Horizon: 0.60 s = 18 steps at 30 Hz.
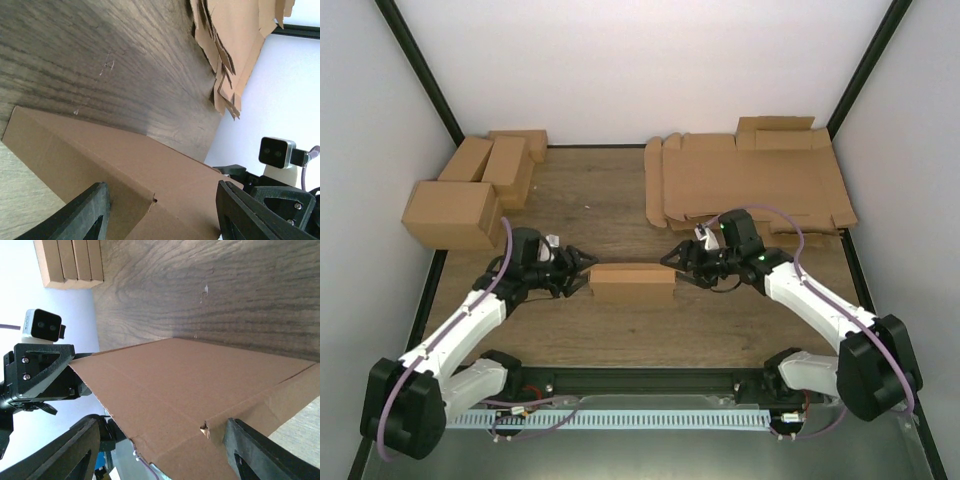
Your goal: Fold the paper box
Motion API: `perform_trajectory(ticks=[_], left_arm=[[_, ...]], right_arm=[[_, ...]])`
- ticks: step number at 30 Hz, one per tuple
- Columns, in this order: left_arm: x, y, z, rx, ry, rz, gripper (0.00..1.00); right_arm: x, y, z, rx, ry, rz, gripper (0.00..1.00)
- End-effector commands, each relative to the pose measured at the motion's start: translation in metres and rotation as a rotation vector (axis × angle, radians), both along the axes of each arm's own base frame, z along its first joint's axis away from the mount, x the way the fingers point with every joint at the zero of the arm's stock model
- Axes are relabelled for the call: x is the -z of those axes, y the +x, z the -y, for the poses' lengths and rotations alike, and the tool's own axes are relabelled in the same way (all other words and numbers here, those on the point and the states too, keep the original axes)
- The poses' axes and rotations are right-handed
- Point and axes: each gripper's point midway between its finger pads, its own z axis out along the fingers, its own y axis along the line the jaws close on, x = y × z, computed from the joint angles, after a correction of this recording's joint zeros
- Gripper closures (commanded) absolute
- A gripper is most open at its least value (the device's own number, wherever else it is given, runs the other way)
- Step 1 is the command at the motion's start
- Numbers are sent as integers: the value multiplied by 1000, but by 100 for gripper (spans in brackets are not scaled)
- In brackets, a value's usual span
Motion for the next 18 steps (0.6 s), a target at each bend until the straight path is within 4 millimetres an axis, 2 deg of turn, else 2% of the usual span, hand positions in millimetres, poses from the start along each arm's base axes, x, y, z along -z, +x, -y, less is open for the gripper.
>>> perform_trajectory(ticks=[1,5,10,18], left_arm=[[-20,-2,20,101,-78,33,41],[-18,-3,18,97,-63,37,40],[-13,1,10,86,17,59,27],[-15,2,7,92,43,90,19]], right_arm=[[-12,-2,-15,-65,58,1,30],[-9,0,-14,-64,44,8,28],[-10,4,-12,-76,24,31,23],[-13,7,-8,-68,1,64,22]])
